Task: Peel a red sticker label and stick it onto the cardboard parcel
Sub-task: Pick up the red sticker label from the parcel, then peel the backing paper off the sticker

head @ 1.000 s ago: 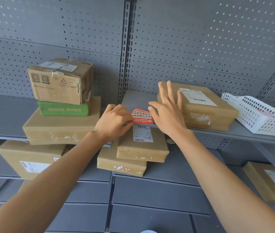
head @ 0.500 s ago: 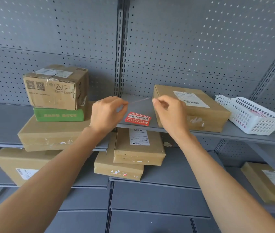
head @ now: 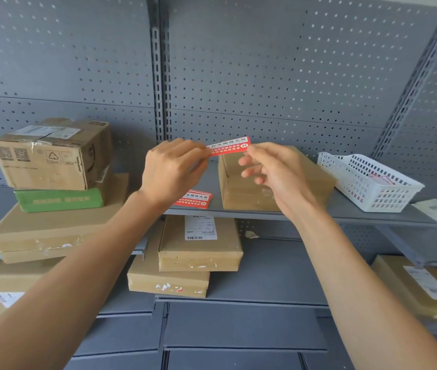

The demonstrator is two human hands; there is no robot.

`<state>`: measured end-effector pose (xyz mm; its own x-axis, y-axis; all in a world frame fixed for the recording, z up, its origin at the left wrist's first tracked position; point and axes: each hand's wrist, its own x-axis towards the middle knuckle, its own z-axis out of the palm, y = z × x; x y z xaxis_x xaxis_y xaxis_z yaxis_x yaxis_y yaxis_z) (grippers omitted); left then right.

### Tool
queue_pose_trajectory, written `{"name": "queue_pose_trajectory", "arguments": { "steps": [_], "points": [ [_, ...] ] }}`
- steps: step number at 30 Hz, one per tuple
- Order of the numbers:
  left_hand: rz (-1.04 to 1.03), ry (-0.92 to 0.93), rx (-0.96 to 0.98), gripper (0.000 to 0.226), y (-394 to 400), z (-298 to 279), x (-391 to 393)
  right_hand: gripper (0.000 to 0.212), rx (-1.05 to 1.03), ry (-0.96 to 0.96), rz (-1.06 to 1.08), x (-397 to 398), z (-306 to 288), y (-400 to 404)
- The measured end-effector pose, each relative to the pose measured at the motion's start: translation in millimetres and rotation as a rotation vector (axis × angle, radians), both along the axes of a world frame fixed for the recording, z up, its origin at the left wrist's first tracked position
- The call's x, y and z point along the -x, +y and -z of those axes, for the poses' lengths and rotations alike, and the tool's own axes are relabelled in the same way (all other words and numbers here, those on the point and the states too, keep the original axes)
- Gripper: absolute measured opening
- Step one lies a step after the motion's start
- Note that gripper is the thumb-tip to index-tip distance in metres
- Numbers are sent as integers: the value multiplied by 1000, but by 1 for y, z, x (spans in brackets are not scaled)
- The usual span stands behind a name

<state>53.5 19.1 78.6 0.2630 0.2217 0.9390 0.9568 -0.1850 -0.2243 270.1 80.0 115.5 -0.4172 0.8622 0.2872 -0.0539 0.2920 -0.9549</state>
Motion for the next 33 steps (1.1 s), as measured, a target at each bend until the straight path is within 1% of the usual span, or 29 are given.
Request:
{"name": "queue_pose_trajectory", "arguments": {
  "steps": [2, 3, 4, 5, 6, 7, 8, 9, 10, 11, 13, 15, 23, 29, 33],
  "points": [
    [13, -56, 40, 16, 5, -4, -13, 14, -1, 4, 0, -12, 0, 8],
    [26, -137, 102, 23, 8, -6, -20, 14, 4, 13, 3, -19, -1, 13],
    [54, -258, 189, 35, 10, -8, -29, 14, 7, 25, 5, -27, -1, 19],
    [115, -418, 286, 49, 12, -11, -38, 14, 5, 37, 5, -34, -1, 24],
    [197, -603, 372, 58, 15, -14, -47, 14, 2, 48, 5, -41, -2, 30],
    [308, -808, 442, 60, 18, -18, -57, 14, -1, 58, 5, -48, -2, 36],
    [426, -1009, 505, 57, 24, -23, -67, 14, -3, 66, 3, -55, -2, 41],
    [518, -1177, 566, 48, 29, -28, -75, 14, -5, 69, -2, -61, -2, 45],
    [569, -1285, 617, 38, 35, -33, -82, 13, -10, 67, -10, -67, -2, 49],
    [594, -1345, 651, 30, 40, -36, -90, 13, -16, 62, -22, -72, -1, 53],
    [645, -1395, 674, 17, 53, -37, -105, 13, -26, 54, -43, -84, 0, 60],
    [688, -1402, 660, 13, 63, -37, -116, 14, -21, 50, -50, -93, 1, 68],
    [640, -1435, 623, 12, 86, -40, -141, 13, -29, 39, -66, -125, 1, 91],
    [626, -1389, 636, 16, 95, -40, -148, 13, -59, 24, -50, -132, 2, 99],
    [605, -1379, 649, 15, 96, -45, -149, 12, -71, 24, -49, -132, 1, 101]
  ]
}}
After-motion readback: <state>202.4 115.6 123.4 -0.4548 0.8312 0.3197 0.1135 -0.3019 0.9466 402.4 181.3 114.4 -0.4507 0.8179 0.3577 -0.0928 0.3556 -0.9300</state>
